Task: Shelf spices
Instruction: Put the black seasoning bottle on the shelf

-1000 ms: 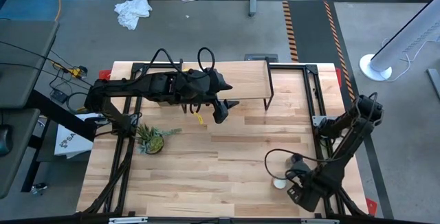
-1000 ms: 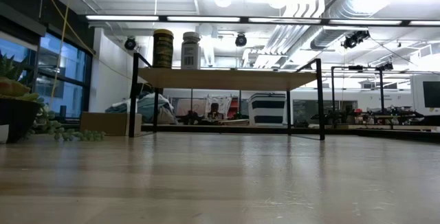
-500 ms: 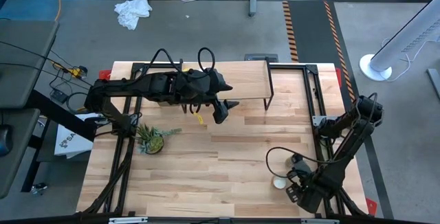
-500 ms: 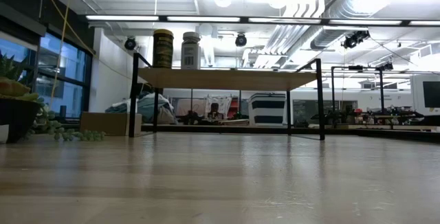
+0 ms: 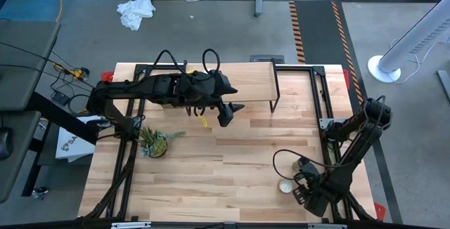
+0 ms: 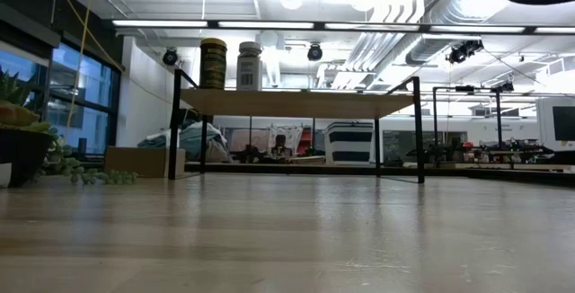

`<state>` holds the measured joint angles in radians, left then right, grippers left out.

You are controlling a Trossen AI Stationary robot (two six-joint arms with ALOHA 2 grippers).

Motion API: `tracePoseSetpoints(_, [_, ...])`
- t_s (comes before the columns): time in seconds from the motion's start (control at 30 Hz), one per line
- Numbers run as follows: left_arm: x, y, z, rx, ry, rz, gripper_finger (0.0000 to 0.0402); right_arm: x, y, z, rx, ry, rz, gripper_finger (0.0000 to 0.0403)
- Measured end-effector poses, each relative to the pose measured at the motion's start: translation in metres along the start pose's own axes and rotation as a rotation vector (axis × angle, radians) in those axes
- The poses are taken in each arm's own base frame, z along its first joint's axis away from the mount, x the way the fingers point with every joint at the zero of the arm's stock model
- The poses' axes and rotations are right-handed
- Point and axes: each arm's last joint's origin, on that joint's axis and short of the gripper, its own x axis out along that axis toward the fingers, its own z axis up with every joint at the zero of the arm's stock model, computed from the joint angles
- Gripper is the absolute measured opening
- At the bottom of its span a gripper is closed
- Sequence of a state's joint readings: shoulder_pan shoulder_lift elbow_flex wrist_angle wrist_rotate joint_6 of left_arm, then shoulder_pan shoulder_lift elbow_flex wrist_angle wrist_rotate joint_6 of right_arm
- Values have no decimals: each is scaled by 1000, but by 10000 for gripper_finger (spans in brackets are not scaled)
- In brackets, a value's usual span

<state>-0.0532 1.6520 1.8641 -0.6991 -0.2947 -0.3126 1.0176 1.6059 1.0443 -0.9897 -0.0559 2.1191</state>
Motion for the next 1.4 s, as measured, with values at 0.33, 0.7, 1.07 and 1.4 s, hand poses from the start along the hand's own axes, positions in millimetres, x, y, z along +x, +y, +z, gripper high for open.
tracePoseSetpoints(0.33, [0,0,0,-1,0,0,296,18,9,-5,4,19,-30,251])
tracePoseSetpoints(0.7, [0,0,0,-1,-1,0,296,35,15,-7,56,-9,-64,250])
tracePoseSetpoints(1.07, [-24,3,18,-6,-98,-6,296,24,17,-10,22,32,-78,168])
tracePoseSetpoints(1.4, [-150,29,72,46,-462,144,296,-101,14,19,-138,-207,2,168])
